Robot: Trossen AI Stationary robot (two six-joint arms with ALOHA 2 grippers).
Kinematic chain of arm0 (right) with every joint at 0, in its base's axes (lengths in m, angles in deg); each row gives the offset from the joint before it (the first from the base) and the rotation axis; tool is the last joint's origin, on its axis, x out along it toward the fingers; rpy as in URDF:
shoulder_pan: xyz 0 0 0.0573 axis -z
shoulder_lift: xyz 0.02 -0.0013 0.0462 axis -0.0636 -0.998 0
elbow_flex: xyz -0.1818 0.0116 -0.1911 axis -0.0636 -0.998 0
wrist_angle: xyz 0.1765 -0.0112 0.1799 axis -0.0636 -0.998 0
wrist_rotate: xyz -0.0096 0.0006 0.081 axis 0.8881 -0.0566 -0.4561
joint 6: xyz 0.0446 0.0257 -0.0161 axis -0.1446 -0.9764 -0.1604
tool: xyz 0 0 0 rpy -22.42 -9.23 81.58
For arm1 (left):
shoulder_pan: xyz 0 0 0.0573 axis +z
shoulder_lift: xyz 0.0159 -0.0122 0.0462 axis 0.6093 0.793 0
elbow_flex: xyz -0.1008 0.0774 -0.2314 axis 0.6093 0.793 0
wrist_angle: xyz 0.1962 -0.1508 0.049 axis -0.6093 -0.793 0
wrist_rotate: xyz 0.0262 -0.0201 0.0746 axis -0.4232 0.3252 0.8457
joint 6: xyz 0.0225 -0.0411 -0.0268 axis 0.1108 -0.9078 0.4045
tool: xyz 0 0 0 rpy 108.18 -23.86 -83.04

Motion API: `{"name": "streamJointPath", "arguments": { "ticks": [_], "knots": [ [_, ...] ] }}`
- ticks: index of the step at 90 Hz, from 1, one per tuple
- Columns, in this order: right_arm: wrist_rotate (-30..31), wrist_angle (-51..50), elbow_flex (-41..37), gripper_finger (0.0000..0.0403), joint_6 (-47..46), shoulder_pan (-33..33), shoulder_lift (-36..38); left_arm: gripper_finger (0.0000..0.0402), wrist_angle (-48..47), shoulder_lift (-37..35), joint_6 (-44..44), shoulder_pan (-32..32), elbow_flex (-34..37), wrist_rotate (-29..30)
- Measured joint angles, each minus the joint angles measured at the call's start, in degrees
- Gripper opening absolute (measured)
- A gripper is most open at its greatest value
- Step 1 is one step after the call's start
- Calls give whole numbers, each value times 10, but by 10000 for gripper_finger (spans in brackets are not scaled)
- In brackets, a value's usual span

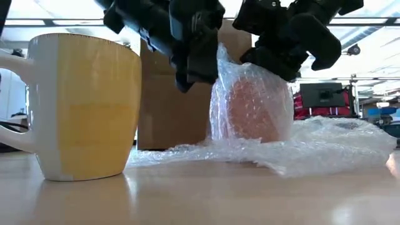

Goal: Wrap mug
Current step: Wrap the orange mug with bubble wrap

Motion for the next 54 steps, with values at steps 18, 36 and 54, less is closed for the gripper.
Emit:
{"name": "streamJointPath", "arguments": {
  "ticks": [18, 36, 54],
  "knots": [
    [0, -204, 99, 2, 6, 0, 31, 0, 4, 18, -5, 0, 2, 2],
    [56, -257, 120, 2, 1, 5, 54, 0, 4, 10, -5, 0, 3, 2],
    [0, -119, 78, 2, 6, 3, 33, 0, 7, 10, -5, 0, 4, 3]
  ]
}}
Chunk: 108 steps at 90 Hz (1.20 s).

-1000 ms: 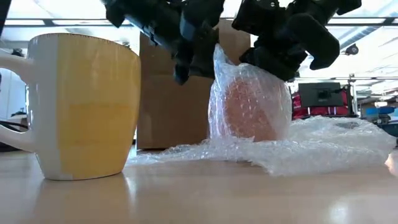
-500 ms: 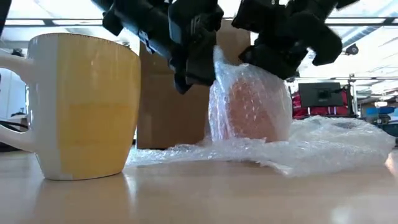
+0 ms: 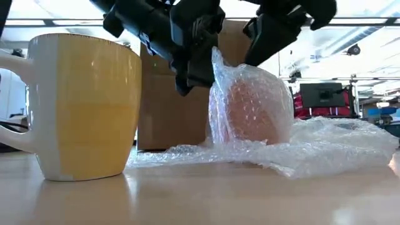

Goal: Wrap mug
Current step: Wrap the orange mug with bubble wrap

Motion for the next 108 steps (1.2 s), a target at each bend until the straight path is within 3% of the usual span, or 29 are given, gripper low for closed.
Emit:
{"name": "streamJointPath", "arguments": {
  "ticks": [24, 45, 69, 77, 91, 108],
  "knots": [
    [-4, 52, -29, 2, -16, 5, -63, 0, -11, -17, -4, 0, 2, -1],
    [-11, 50, -23, 2, -15, 5, -71, 0, -40, -100, -16, -10, 2, -10],
    [-15, 46, -8, 2, 0, 10, -73, 0, -61, -96, -17, -29, 4, -101],
    [-17, 46, -6, 2, 0, 10, -73, 0, -50, -67, -10, -26, 5, -97],
    [-15, 45, -6, 2, -1, 10, -73, 0, -39, -34, -4, -13, -5, -31],
    [-21, 13, -6, 2, -2, 9, -35, 0, -34, -24, -14, -7, -8, -24]
  ]
}}
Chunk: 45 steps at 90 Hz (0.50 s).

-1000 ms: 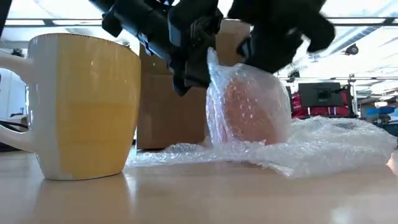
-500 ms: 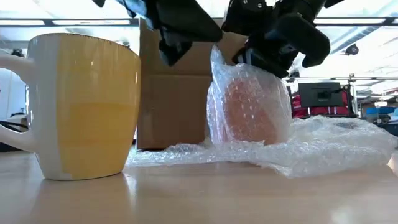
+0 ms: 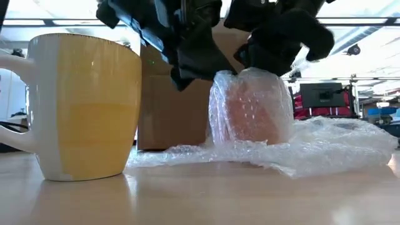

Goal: Wrap mug
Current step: Wrap the orange mug with bubble wrap

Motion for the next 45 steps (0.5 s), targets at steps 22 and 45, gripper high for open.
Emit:
{"name": "streamJointPath", "arguments": {
  "ticks": [22, 45],
  "knots": [
    [-72, -11, 0, 2, -12, -2, 89, 0, 3, 0, -1, 0, 0, 3],
    [-84, 32, -21, 2, -35, -4, 30, 0, 7, 0, -1, 1, 1, 5]
  ]
}}
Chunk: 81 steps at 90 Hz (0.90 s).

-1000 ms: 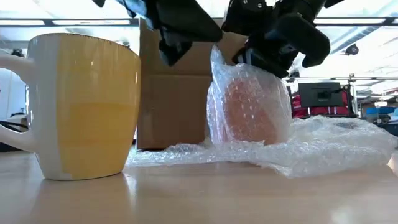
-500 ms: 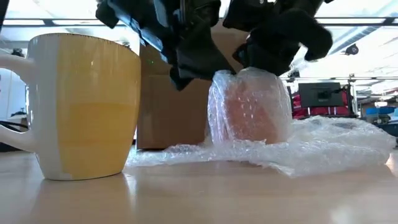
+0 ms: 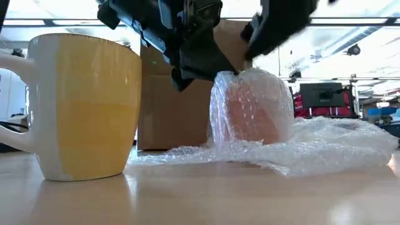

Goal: Wrap mug
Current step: Wrap the orange mug with bubble wrap

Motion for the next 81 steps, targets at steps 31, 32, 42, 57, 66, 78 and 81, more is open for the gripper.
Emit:
{"name": "streamJointPath", "arguments": {
  "ticks": [31, 32, 42, 57, 66, 78, 81],
  "knots": [
    [4, 16, 24, 2, 1, 9, -125, 0, 2, -28, -6, 1, 1, -17],
    [3, 15, 25, 2, 2, 9, -125, 0, 1, -30, -6, 1, 1, -17],
    [4, -2, 39, 2, 19, 9, -113, 0, -2, -33, 3, 0, 1, -16],
    [2, -23, 54, 2, 31, 9, -75, 0, -10, -30, 5, 0, 4, -9],
    [2, -36, 62, 2, 25, 7, -49, 0, -8, -28, -1, 0, 11, 19],
    [3, -102, 74, 2, 22, 7, -21, 0, -11, -21, -5, 0, 17, 31],
    [4, -121, 76, 2, 22, 7, -15, 0, -7, -19, -5, 0, 17, 31]
  ]
}}
